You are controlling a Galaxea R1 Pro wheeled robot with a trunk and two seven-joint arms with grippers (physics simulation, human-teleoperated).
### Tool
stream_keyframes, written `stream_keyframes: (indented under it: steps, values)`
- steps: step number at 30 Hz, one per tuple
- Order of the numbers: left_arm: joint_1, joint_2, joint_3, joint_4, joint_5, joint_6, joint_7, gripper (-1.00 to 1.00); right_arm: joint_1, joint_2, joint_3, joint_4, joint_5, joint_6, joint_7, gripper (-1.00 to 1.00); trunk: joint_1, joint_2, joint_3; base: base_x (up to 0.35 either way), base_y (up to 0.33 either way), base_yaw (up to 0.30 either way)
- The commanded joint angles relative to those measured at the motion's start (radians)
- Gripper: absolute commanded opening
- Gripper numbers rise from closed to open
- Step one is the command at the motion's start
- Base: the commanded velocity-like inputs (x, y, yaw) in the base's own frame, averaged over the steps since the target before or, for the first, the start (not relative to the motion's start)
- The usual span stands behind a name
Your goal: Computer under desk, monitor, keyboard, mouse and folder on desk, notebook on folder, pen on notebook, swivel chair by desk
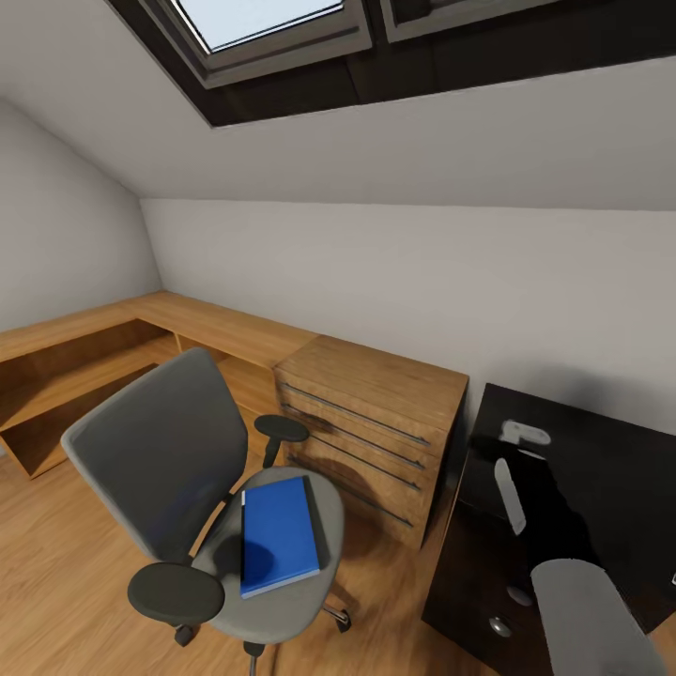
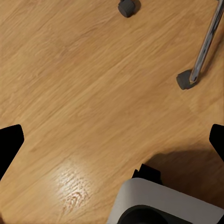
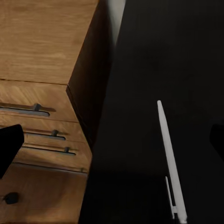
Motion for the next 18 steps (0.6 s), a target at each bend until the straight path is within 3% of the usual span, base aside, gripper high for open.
stream_keyframes:
  steps: [1,11,13,18]
  values:
    - [0.0,0.001,-0.009,-0.002,0.009,-0.003,0.007,1.0,0.016,0.009,0.002,-0.041,-0.008,0.022,-0.007,1.0,0.0,-0.001,-0.001,0.0,0.0,0.0]
    - [0.001,0.002,-0.009,-0.001,0.009,-0.003,0.007,1.0,0.184,0.135,0.023,-0.408,-0.004,0.201,-0.007,1.0,0.0,-0.001,-0.001,0.0,0.0,0.005]
    - [0.001,0.002,-0.008,-0.001,0.009,-0.003,0.007,1.0,0.228,0.162,0.081,-0.473,-0.003,0.232,-0.011,1.0,0.0,-0.001,-0.001,0.0,0.0,0.159]
    - [0.001,0.002,-0.008,-0.001,0.009,-0.003,0.007,1.0,0.25,0.171,0.131,-0.494,-0.003,0.242,-0.029,1.0,0.0,-0.001,-0.001,0.0,0.0,0.235]
